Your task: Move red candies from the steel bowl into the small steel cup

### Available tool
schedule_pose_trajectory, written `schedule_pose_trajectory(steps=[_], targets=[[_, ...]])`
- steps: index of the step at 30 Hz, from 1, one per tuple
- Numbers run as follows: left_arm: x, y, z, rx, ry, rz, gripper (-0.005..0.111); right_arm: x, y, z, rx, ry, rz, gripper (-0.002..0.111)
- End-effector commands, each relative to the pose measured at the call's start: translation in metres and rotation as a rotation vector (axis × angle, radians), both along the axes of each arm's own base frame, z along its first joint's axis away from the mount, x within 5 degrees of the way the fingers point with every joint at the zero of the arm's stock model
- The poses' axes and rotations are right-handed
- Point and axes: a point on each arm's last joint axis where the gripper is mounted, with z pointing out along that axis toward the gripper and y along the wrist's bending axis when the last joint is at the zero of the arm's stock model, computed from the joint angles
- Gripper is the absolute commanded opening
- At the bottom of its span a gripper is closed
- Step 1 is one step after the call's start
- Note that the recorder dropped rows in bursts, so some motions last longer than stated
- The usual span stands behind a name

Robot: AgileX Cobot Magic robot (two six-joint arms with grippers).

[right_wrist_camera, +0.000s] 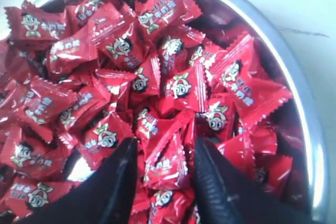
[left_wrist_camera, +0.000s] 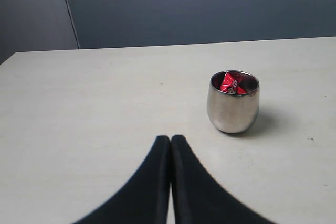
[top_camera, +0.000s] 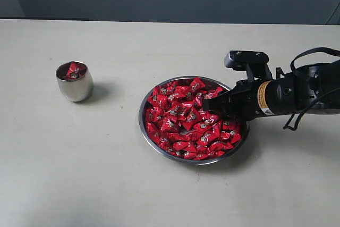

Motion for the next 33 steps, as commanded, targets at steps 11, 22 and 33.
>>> schedule_pose_trajectory(steps=[11, 22, 33], targets=[[0.0, 0.0, -0.001, 0.0, 0.0, 0.001, 0.0, 0.003, -0.002, -0.007, -0.035, 0.012, -0.012, 0.035], [0.0, 0.0, -0.001, 0.0, 0.0, 0.001, 0.0, 0.002, -0.001, -0.006, -0.015, 0.015, -0.002, 0.035], [0.0, 0.0, -0.001, 0.0, 0.0, 0.001, 0.0, 0.002, 0.0, -0.015, -0.01, 0.045, -0.005, 0.035]])
